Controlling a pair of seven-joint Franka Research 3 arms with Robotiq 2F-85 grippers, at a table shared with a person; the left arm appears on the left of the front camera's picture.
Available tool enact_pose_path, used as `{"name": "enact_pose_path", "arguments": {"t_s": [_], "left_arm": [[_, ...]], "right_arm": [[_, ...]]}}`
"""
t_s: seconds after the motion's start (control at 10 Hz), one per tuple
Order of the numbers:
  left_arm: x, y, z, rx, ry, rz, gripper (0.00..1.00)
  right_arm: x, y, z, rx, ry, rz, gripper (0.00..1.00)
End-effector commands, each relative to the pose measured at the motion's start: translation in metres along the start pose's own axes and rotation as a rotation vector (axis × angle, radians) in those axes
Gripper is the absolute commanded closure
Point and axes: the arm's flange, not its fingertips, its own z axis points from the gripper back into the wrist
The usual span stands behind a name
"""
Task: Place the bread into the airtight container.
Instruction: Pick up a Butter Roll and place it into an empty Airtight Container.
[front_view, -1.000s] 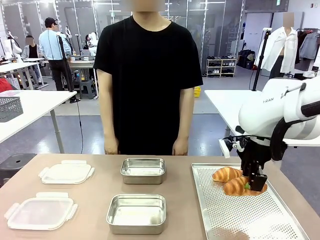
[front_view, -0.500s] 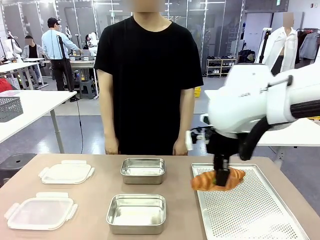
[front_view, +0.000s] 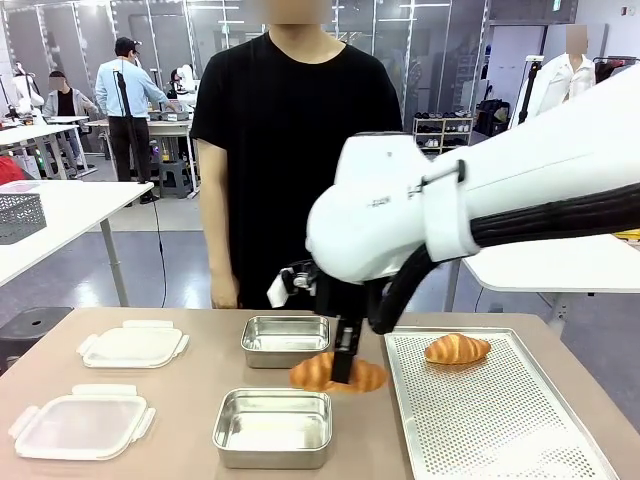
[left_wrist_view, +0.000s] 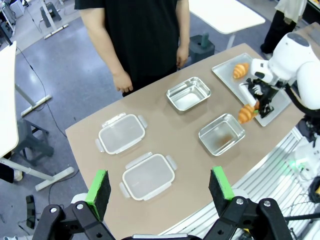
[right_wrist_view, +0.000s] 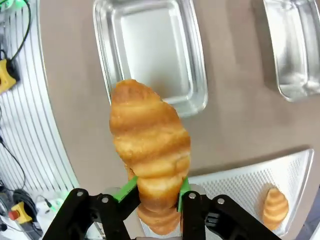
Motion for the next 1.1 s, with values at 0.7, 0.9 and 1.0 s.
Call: {"name": "enact_pose_path", "arguments": {"t_s": [0.7,0.9,1.0], "left_arm": [[0.001,0.000,0.000,0.001,0.000,0.003,0.00],[0.001,0.000,0.000,0.001,0.000,0.003,0.00],[0.001,0.000,0.000,0.001,0.000,0.003,0.00]], "right_arm": [[0.090,0.012,-0.053,-0.027,0.039,0.079,0.72],[0.099,0.009,-0.071,-0.037,0.058,0.084,0.72],[0.100,0.007,-0.077,-0.028,0.051,0.090,0.72]]}}
